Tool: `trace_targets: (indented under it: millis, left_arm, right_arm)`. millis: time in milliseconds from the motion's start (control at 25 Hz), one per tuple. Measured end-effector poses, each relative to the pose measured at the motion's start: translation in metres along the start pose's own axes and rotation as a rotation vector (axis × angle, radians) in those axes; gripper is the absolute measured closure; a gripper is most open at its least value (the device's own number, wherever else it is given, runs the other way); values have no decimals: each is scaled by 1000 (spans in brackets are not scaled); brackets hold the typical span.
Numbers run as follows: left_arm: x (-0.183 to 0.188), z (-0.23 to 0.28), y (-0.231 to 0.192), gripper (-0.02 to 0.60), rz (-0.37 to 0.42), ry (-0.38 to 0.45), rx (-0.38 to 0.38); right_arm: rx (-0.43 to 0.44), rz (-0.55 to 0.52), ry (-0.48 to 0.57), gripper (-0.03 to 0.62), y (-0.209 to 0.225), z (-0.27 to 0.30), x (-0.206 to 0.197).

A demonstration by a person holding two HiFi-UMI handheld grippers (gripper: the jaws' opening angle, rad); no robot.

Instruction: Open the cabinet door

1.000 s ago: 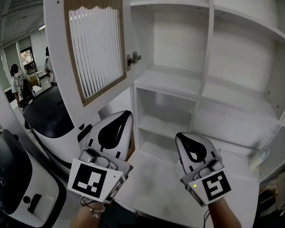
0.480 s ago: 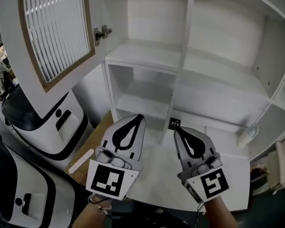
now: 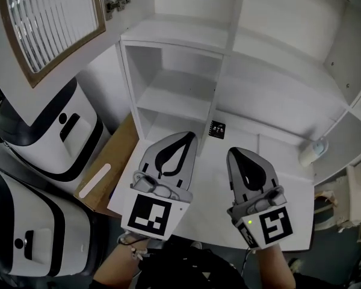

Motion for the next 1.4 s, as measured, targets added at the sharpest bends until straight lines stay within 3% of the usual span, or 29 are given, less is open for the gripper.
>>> trace_targets:
  millis: [240, 800, 960, 1400]
  left_arm:
    - [-17, -2, 2, 583, -21, -27, 22]
    - [-32, -8, 10, 583, 20, -57, 36]
    - [-33, -8, 14, 583, -20, -67, 37]
    - [-41, -9, 18, 583, -40, -92, 23]
  right_arm:
    - [-6, 28, -6, 594, -1, -5, -15]
    - [-3, 109, -35, 595, -9, -13, -44]
    - [-6, 117, -41, 595, -9, -15, -48]
    - [-18, 109, -55, 595, -7, -18, -50]
Point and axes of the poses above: the fingertips, and each gripper's own axes: z forward along the fingers, y to its right, x out of its top, the point moved 2 cm from there along -z, backward along the fingers, and after that the axes turned 12 degrees about x, right-handed, at the moved point
